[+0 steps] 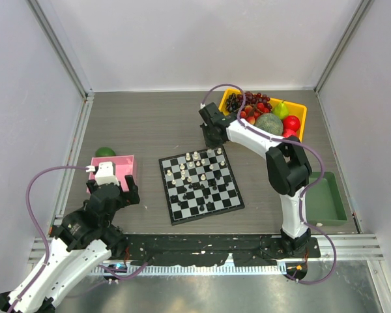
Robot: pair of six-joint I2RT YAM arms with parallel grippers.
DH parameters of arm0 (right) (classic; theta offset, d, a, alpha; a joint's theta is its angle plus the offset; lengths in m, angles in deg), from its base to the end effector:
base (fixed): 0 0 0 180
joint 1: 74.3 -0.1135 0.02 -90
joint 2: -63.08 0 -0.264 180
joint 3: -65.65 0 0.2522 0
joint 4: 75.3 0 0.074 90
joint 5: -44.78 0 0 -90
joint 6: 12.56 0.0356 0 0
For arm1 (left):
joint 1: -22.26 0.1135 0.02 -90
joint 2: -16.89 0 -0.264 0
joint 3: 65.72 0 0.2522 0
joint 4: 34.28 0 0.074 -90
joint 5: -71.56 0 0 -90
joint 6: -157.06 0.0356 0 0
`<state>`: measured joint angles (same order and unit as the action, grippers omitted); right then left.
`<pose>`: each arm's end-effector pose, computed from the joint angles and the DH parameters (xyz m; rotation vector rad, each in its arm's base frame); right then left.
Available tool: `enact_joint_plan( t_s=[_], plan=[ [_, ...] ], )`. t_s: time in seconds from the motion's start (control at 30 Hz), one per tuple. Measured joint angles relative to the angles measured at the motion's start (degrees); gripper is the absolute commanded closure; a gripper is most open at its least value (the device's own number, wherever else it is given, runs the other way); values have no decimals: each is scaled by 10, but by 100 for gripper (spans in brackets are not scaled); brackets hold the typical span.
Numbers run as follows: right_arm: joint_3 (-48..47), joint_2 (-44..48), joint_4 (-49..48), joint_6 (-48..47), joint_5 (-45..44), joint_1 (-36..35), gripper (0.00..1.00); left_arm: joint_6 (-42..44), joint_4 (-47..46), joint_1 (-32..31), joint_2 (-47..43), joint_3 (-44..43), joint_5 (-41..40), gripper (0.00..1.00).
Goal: Set up the chess pieces on the board
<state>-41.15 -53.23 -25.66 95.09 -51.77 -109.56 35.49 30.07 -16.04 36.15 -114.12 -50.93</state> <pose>0.3631 0.2517 0.2146 -0.3579 2.5794 0.1867 0.0715 -0.0321 0.2634 -0.1894 2.0722 -0.1191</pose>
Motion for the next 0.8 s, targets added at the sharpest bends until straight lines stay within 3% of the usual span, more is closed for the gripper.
enact_joint_plan(
  t_s=[0.8],
  plan=[
    [2,-19,0,0,0,0,83,0,0,0,0,1,0,0]
  ],
)
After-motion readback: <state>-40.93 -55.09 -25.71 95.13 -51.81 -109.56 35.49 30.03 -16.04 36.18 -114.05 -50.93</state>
